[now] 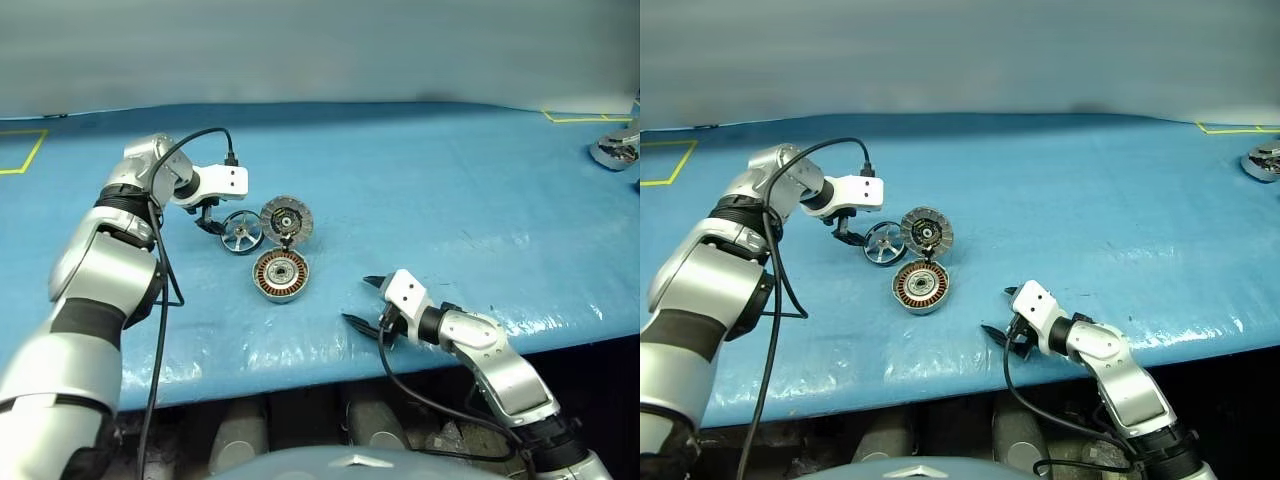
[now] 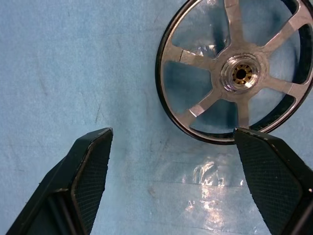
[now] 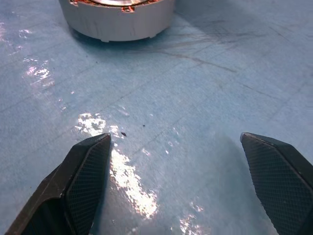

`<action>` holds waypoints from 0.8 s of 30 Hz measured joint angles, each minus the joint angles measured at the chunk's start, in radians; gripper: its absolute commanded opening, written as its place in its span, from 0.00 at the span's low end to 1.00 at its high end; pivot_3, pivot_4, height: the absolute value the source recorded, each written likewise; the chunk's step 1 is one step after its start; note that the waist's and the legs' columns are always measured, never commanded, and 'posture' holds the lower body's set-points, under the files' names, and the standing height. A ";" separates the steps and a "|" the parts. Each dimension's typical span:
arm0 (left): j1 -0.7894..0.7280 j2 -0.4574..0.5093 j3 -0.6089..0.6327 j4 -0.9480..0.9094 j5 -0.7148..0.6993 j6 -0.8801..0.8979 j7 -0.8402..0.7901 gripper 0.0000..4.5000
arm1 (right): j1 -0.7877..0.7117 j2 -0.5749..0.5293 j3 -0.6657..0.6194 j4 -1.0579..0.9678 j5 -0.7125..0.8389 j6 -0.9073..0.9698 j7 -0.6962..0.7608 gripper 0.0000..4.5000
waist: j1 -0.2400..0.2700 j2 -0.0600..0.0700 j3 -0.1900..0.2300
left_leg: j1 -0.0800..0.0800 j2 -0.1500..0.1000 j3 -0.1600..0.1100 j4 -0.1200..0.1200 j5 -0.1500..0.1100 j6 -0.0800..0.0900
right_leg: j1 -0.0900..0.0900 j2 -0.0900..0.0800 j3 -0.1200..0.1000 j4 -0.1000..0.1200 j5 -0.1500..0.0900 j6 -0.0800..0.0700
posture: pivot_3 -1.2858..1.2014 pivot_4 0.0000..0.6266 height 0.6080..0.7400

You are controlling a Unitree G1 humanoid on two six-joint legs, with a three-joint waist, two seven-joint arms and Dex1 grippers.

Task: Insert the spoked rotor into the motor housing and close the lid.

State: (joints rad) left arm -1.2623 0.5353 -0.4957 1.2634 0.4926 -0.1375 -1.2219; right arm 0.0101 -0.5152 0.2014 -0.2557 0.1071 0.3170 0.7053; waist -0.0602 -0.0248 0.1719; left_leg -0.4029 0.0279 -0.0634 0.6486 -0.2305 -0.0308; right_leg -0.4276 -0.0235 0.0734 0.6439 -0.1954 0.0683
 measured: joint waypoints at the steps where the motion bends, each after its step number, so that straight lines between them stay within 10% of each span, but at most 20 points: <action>1: 0.000 -0.009 0.000 0.000 0.002 0.000 0.000 0.93 | -0.006 0.004 -0.001 0.000 0.000 0.000 -0.004 1.00 | 0.000 0.000 0.000 | 0.000 0.000 0.000 0.000 0.000 0.000 | 0.000 0.000 0.000 0.000 0.000 0.000 | 0.52 0.24 1.00; 17: -0.061 0.010 0.002 -0.001 0.007 -0.024 -0.030 0.93 | -0.001 0.038 0.030 -0.003 -0.001 0.000 -0.004 1.00 | 0.000 -0.001 0.000 | -0.001 0.000 0.000 0.002 0.000 0.000 | 0.000 0.000 0.000 0.000 0.000 0.001 | 0.52 0.24 1.00; 24: -0.063 0.021 0.007 -0.002 0.005 -0.030 -0.092 0.72 | -0.029 0.037 0.034 0.007 -0.003 0.000 0.011 1.00 | 0.001 -0.001 0.000 | -0.001 0.000 -0.001 0.002 0.000 0.000 | 0.000 0.000 0.000 0.000 0.001 0.001 | 0.52 0.24 1.00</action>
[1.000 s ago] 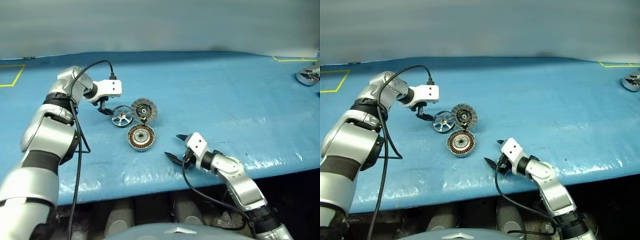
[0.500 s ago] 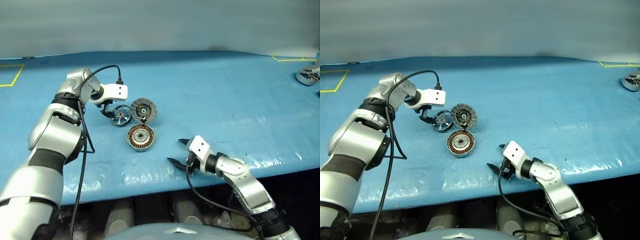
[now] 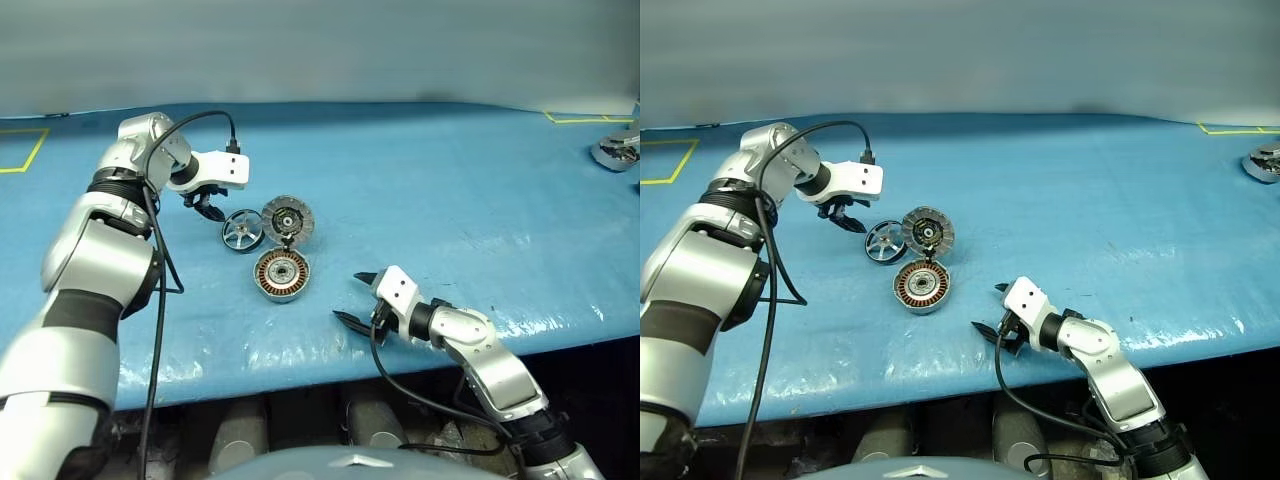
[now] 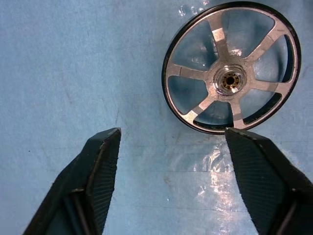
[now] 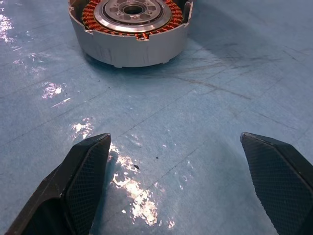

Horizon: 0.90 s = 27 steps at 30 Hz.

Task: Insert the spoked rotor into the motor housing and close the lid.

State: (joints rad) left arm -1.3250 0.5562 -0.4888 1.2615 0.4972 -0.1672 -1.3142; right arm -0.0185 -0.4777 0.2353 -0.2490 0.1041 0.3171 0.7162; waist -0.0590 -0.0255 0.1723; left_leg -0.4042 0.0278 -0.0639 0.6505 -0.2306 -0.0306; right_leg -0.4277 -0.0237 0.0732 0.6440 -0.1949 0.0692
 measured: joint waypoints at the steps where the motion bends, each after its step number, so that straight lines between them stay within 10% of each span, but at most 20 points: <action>1: 0.001 0.002 0.000 0.000 0.000 0.000 -0.007 0.72 | -0.001 0.000 0.001 0.003 0.000 0.000 0.002 1.00 | 0.000 0.000 0.000 | 0.000 0.000 0.000 0.000 0.000 0.000 | 0.000 0.000 0.000 0.000 0.000 0.000 | 0.52 0.24 1.00; 27: 0.025 -0.026 -0.011 -0.004 0.005 -0.017 -0.040 0.65 | 0.001 0.001 0.012 0.010 -0.002 -0.001 0.004 1.00 | 0.000 0.000 0.000 | 0.000 0.000 0.000 0.001 0.000 0.000 | 0.000 0.000 0.000 0.001 0.001 0.001 | 0.52 0.24 1.00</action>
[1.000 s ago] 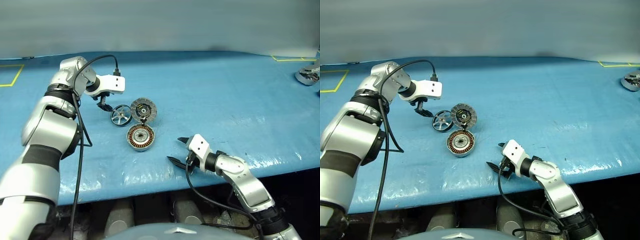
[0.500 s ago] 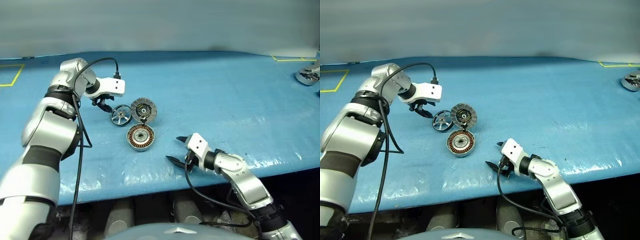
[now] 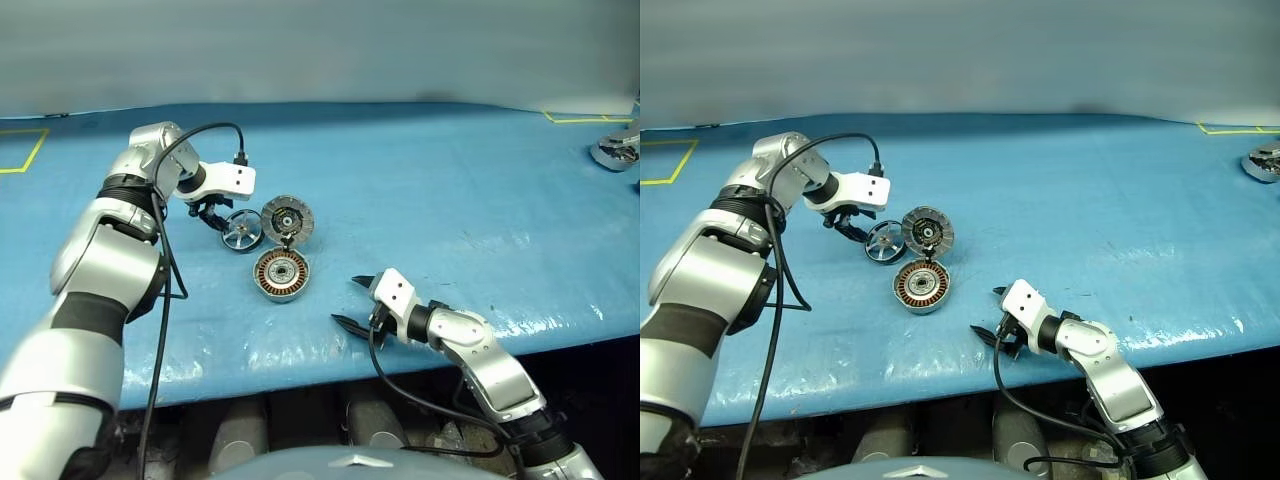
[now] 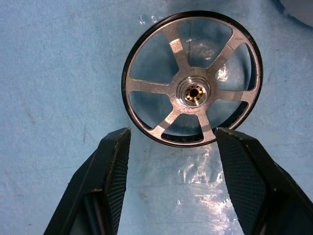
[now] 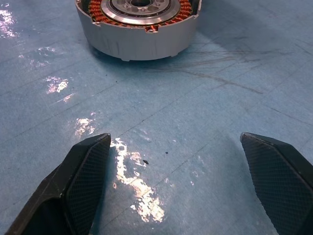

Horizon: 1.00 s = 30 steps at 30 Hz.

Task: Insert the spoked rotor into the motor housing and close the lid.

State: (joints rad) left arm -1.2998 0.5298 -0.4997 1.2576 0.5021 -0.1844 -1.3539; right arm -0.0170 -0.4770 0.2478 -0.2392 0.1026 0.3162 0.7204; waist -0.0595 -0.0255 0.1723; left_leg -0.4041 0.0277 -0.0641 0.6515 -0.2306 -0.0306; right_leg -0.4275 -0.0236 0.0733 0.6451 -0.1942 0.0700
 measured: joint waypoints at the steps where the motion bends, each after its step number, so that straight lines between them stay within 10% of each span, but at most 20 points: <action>1: 0.002 0.000 0.000 0.000 0.000 0.000 0.000 0.65 | 0.000 0.000 0.000 0.000 0.000 0.000 0.000 1.00 | 0.000 0.000 0.000 | 0.000 0.000 0.000 0.000 0.000 0.000 | 0.000 0.000 0.000 0.000 0.000 0.000 | 0.52 0.24 1.00; 30: 0.067 -0.055 -0.035 0.000 0.045 -0.027 0.055 0.65 | 0.032 0.000 -0.002 -0.024 0.001 0.020 -0.028 1.00 | 0.000 0.000 0.000 | 0.000 0.000 0.000 0.004 0.000 0.000 | 0.001 0.000 0.000 0.001 0.001 0.001 | 0.52 0.24 1.00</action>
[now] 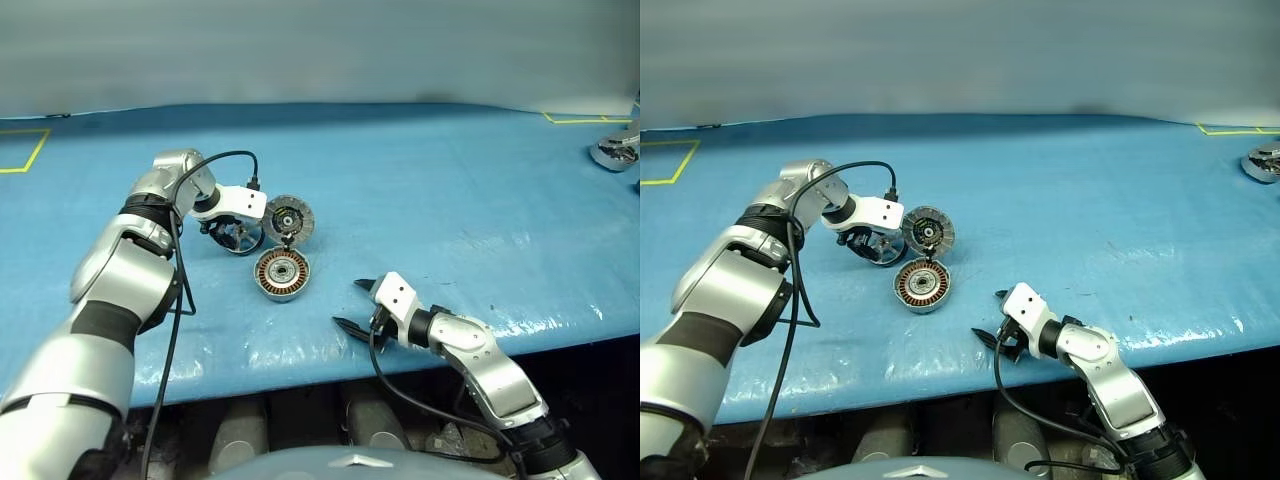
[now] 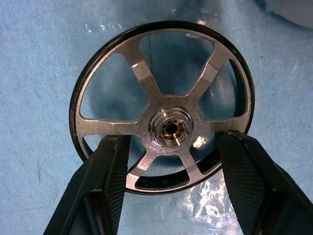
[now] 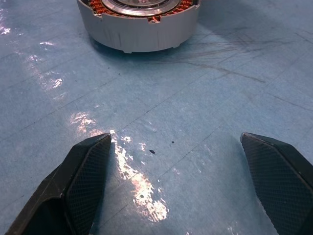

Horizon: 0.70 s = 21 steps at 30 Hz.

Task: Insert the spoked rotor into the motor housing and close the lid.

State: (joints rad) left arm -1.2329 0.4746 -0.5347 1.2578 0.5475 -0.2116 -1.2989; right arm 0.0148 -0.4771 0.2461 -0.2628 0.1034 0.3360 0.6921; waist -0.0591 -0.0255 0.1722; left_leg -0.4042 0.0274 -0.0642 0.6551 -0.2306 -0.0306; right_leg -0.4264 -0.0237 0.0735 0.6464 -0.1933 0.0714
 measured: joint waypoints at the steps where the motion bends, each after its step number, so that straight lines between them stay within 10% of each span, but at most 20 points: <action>1: 0.000 0.000 -0.004 0.000 0.001 0.000 0.003 0.65 | 0.000 0.000 0.000 0.000 0.000 0.000 0.000 1.00 | 0.000 0.000 0.000 | 0.000 0.000 0.000 0.000 0.000 0.000 | 0.000 0.000 0.000 0.000 0.000 0.000 | 0.52 0.24 1.00; 7: 0.007 0.001 -0.008 -0.001 0.022 0.001 0.042 0.34 | 0.001 0.000 0.000 -0.002 0.000 0.001 0.000 1.00 | 0.000 0.000 0.000 | 0.001 0.000 0.000 0.001 0.000 0.000 | 0.002 0.000 0.000 0.001 0.000 0.000 | 0.52 0.24 1.00; 21: 0.102 0.049 0.105 -0.048 -0.081 -0.083 0.112 0.34 | 0.002 0.015 -0.004 -0.004 0.001 0.001 -0.020 1.00 | 0.000 0.001 -0.001 | 0.010 0.000 0.000 0.005 0.000 0.000 | 0.010 0.000 0.001 0.002 -0.002 -0.004 | 0.52 0.24 1.00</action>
State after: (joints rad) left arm -1.1313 0.5234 -0.4296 1.2097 0.4669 -0.2947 -1.1867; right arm 0.0165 -0.4621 0.2417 -0.2669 0.1042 0.3366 0.6723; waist -0.0588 -0.0249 0.1716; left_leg -0.3943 0.0275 -0.0642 0.6598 -0.2307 -0.0305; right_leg -0.4162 -0.0237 0.0741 0.6484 -0.1954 0.0677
